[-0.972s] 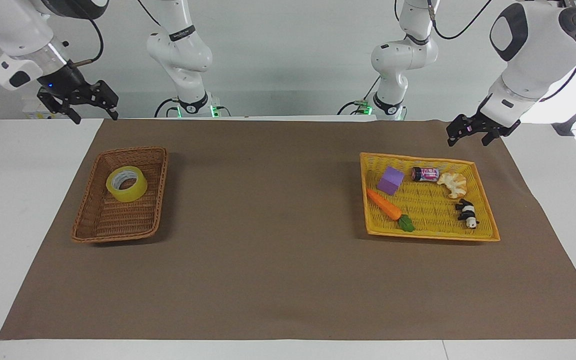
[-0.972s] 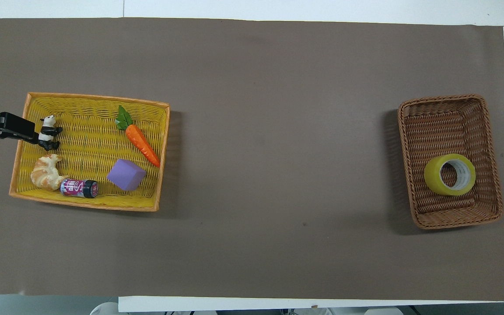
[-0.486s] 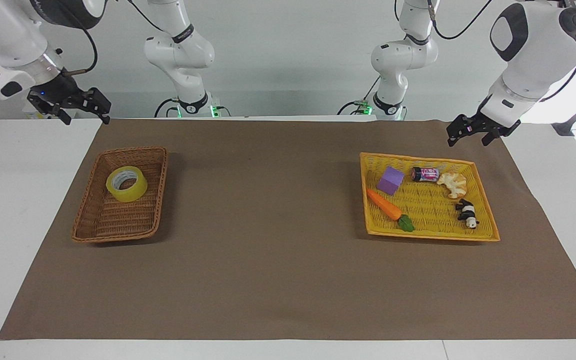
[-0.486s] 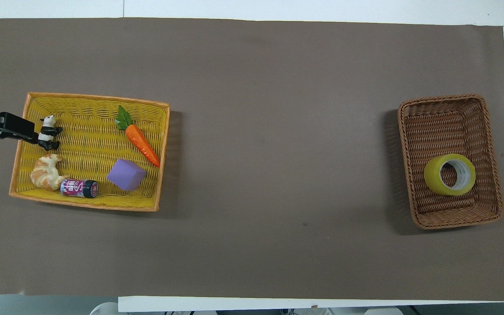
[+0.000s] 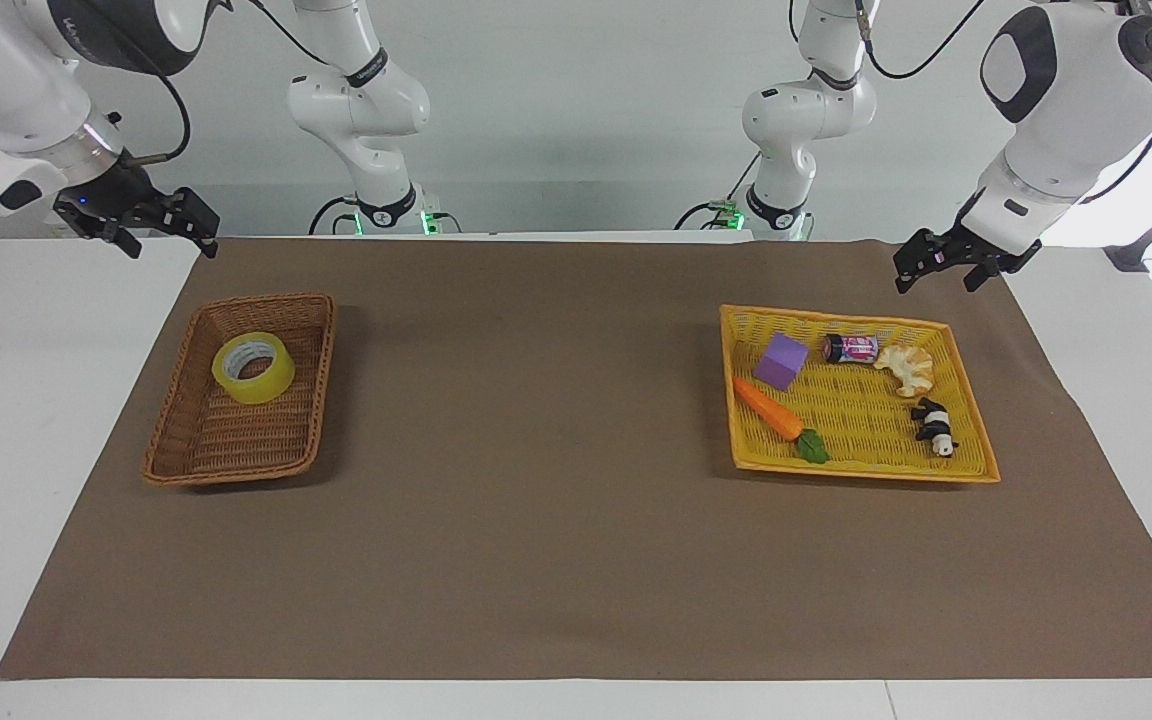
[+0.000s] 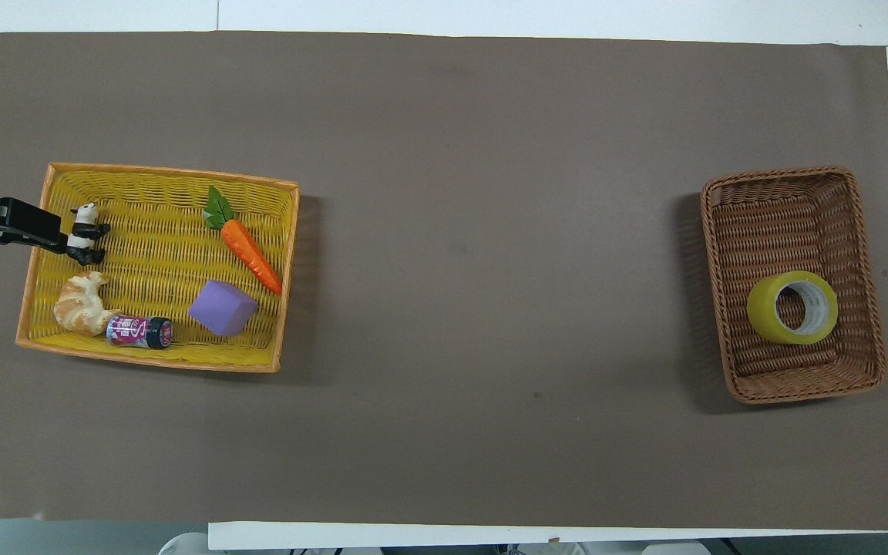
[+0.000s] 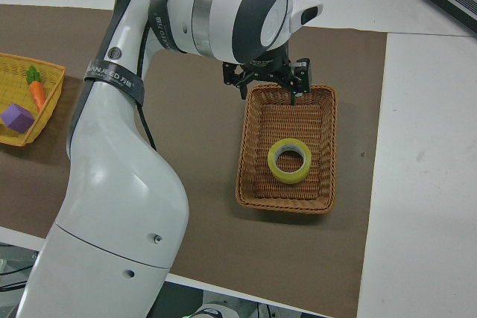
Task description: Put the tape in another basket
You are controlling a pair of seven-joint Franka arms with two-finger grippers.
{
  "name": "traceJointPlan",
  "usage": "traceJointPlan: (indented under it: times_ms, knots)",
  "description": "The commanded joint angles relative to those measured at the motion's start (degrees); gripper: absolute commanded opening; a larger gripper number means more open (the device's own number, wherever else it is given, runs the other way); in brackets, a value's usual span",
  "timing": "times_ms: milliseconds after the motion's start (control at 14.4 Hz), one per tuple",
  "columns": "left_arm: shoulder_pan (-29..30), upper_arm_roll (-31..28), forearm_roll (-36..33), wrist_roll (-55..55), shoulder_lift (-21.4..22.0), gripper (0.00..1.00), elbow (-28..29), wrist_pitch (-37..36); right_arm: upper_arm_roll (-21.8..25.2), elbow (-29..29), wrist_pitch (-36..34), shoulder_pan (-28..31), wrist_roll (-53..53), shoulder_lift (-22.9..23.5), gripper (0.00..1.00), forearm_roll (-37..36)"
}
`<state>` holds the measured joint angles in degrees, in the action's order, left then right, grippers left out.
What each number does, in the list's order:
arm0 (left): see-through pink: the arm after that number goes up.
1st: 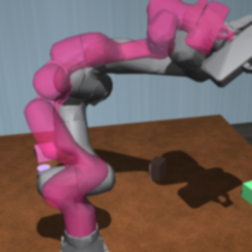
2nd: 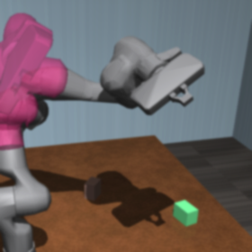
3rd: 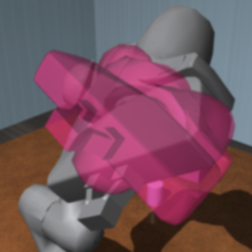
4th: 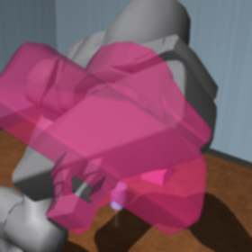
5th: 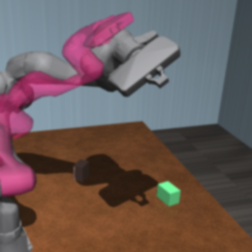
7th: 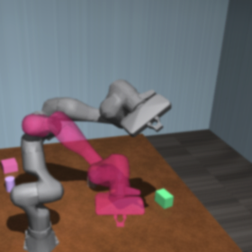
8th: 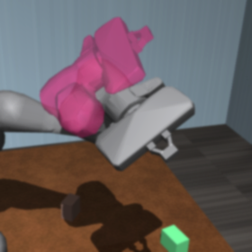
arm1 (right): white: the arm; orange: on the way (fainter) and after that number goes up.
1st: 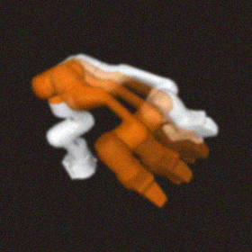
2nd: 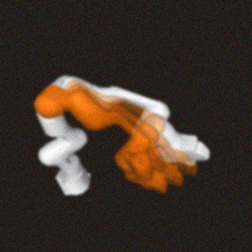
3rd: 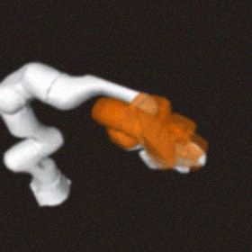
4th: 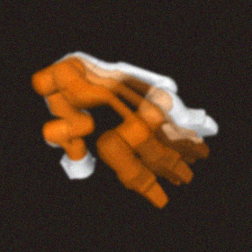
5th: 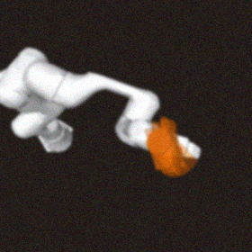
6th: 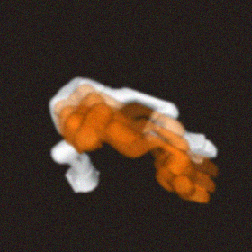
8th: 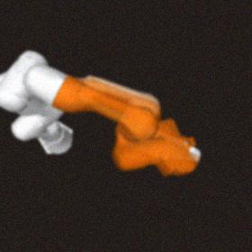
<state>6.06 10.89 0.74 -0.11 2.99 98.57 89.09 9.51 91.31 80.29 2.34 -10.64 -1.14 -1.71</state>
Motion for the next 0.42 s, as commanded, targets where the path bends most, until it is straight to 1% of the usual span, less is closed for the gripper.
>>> traceJointPlan:
  times_ms: [0, 347]
  knots:
    - [0.1, 0.0, -1.1, 0.2, 0.0, 0.99, -0.3, -0.9, 0.3, -1.1, -0.8, -0.8, 0.9, 0.4, 1.00, -1.0]
    - [0.1, 0.0, -1.1, 0.2, -0.1, 0.99, -0.3, -0.9, 0.3, -1.1, -0.7, -1.0, 1.0, 0.1, 1.00, -1.1]
